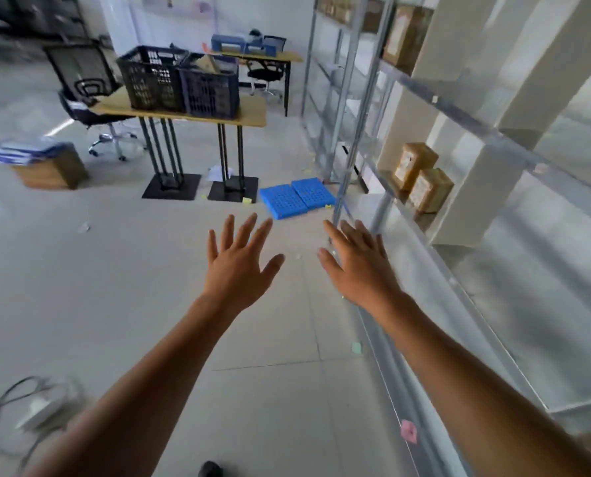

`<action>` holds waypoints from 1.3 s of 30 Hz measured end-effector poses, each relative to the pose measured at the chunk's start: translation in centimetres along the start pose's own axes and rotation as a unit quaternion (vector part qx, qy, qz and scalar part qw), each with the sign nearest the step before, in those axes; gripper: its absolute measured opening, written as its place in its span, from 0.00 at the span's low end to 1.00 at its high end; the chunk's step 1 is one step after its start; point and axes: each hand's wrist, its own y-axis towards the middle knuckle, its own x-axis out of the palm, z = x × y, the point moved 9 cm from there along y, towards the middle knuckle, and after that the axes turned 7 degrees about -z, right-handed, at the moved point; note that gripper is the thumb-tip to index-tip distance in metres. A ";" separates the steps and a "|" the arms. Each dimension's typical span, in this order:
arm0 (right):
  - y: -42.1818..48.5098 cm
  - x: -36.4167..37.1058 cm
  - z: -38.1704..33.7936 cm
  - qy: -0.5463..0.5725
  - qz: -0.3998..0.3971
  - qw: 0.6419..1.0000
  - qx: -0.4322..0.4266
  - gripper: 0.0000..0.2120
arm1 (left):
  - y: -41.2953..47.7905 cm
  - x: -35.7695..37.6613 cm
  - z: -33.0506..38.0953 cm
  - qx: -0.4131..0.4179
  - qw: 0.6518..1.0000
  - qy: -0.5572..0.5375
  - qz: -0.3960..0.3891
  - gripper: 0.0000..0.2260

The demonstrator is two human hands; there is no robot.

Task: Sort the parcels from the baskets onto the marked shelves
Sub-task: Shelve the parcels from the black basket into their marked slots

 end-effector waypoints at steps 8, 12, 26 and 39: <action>10.1 12.1 -12.3 0.009 -0.099 0.994 -0.052 0.30 | 0.3 -0.7 -20.1 -0.129 0.991 0.008 -0.022 0.32; 13.1 15.6 -16.7 0.017 -0.126 0.988 -0.083 0.31 | 0.2 -0.6 -26.3 -0.169 0.985 -0.003 -0.030 0.31; 37.1 22.7 -25.8 0.051 -0.156 0.971 -0.174 0.32 | 15.0 -0.3 -40.6 -0.247 0.968 0.038 -0.034 0.31; 61.2 23.0 -32.7 0.035 -0.177 0.955 -0.238 0.32 | 33.7 -3.2 -52.4 -0.293 0.954 0.056 -0.027 0.31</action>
